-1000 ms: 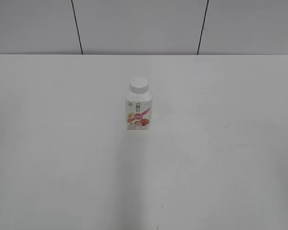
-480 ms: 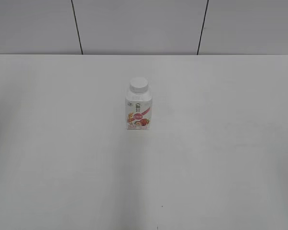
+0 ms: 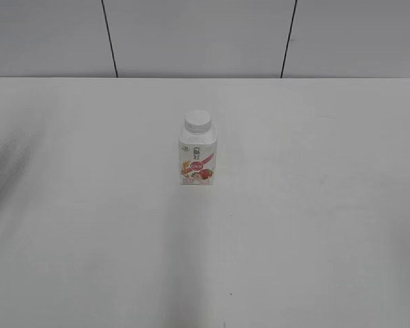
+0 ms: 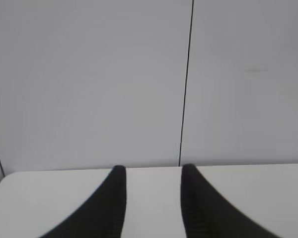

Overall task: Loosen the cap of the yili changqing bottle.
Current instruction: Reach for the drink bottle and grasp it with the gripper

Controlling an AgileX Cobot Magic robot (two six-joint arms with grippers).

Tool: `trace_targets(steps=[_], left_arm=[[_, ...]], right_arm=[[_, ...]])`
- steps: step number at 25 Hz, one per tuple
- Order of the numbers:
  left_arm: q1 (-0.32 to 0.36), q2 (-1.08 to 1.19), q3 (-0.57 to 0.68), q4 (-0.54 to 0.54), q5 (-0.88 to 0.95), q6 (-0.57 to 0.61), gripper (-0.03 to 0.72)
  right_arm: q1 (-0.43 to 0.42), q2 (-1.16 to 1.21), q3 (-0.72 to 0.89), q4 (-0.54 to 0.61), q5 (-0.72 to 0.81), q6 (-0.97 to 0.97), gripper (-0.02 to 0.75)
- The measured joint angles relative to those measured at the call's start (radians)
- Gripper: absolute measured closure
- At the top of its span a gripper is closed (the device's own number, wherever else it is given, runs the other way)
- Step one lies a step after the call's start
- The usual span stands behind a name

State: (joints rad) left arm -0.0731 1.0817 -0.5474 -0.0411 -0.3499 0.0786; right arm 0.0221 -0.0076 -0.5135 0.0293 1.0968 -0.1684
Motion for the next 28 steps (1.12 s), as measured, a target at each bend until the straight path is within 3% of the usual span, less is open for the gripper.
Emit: trace_targets(steps=[2, 7, 12, 20, 23, 26, 28], left_arm=[[-0.021, 0.08, 0.014, 0.033, -0.069, -0.017, 0.449], [-0.074, 0.269, 0.02, 0.264, -0.23, -0.106, 0.449], [-0.074, 0.423, 0.02, 0.479, -0.37, -0.288, 0.449], [-0.037, 0.635, 0.019, 0.727, -0.571, -0.378, 0.438], [-0.012, 0.685, -0.003, 0.82, -0.605, -0.431, 0.332], [0.014, 0.738, -0.053, 0.876, -0.621, -0.526, 0.127], [0.022, 0.771, -0.094, 0.93, -0.62, -0.569, 0.059]], right_arm=[[0.0, 0.0, 0.0, 0.0, 0.0, 0.0, 0.204], [0.0, 0.0, 0.0, 0.0, 0.0, 0.0, 0.204], [0.0, 0.0, 0.0, 0.0, 0.0, 0.0, 0.204], [0.0, 0.0, 0.0, 0.0, 0.0, 0.0, 0.204], [0.0, 0.0, 0.0, 0.0, 0.0, 0.0, 0.204], [0.0, 0.0, 0.0, 0.0, 0.0, 0.0, 0.204], [0.0, 0.0, 0.0, 0.0, 0.0, 0.0, 0.204]])
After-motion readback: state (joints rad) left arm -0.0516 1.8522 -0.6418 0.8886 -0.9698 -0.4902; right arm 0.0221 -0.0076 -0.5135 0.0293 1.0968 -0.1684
